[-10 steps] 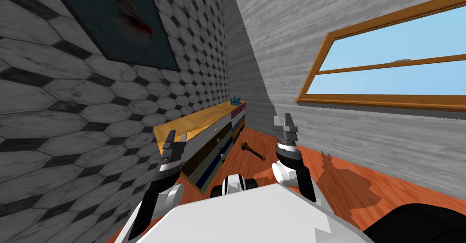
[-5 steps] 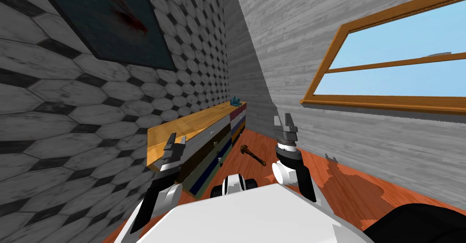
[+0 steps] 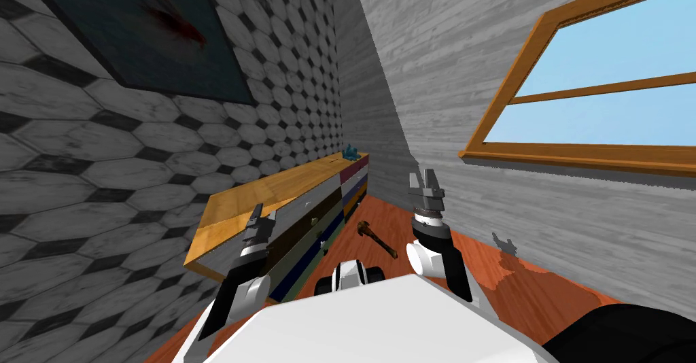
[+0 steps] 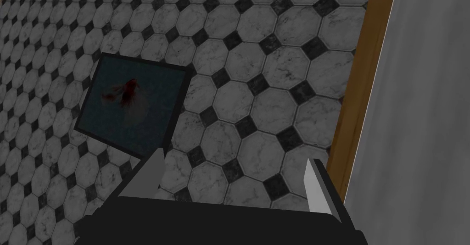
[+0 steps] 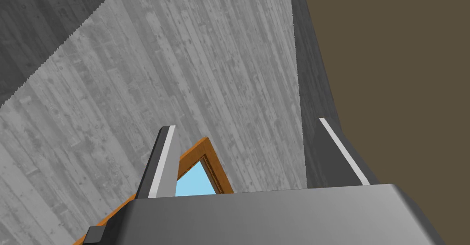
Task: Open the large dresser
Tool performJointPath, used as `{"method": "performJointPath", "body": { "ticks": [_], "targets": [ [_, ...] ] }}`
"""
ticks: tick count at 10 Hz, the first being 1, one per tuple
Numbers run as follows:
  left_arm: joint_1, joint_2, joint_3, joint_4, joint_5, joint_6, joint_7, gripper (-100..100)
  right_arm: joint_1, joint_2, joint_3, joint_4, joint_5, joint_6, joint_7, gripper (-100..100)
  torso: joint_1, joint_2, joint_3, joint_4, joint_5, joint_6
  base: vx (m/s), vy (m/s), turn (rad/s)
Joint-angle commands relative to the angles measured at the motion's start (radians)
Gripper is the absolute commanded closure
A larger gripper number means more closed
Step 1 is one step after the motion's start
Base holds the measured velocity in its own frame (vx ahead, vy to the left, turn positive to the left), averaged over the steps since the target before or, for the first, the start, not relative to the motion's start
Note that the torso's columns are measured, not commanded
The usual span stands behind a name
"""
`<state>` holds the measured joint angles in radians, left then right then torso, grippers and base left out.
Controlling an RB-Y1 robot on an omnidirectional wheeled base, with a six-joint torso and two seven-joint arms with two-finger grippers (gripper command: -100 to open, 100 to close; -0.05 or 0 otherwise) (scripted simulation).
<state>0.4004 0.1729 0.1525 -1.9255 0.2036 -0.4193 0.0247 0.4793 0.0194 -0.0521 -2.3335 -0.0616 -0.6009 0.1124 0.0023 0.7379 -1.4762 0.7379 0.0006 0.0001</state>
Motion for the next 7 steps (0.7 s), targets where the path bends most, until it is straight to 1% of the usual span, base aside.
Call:
{"method": "performJointPath", "body": {
  "ticks": [1,4,5,6,7],
  "targets": [
    [-0.012,0.002,0.018,0.06,0.017,0.015,0.006,-100,0.0,0.0,0.0,0.0,0.0,0.0,0.0,0,0.001,-0.002,0.0,-0.002,0.002,0.003,0.09,-0.108,0.098],
    [-0.024,0.001,0.037,0.11,0.035,0.03,0.014,-100,0.0,0.0,0.0,0.0,0.0,0.0,0.0,0,0.0,-0.015,-0.008,-0.011,0.007,0.006,0.079,-0.139,0.063],
    [-0.032,-0.002,0.051,0.146,0.048,0.041,0.02,-100,0.0,0.0,0.0,0.0,0.0,0.0,0.0,0,0.001,-0.014,-0.007,-0.007,0.004,0.005,0.105,-0.162,0.074],
    [-0.036,-0.005,0.059,0.165,0.055,0.047,0.023,-100,0.0,0.0,0.0,0.0,0.0,0.0,0.0,0,0.0,-0.012,-0.007,-0.005,0.002,0.003,0.122,-0.194,0.136],
    [-0.041,-0.008,0.067,0.185,0.062,0.053,0.026,-100,0.0,0.0,0.0,0.0,0.0,0.0,0.0,0,-0.002,-0.01,-0.005,-0.004,0.001,0.004,0.141,-0.192,0.09]
  ]
}}
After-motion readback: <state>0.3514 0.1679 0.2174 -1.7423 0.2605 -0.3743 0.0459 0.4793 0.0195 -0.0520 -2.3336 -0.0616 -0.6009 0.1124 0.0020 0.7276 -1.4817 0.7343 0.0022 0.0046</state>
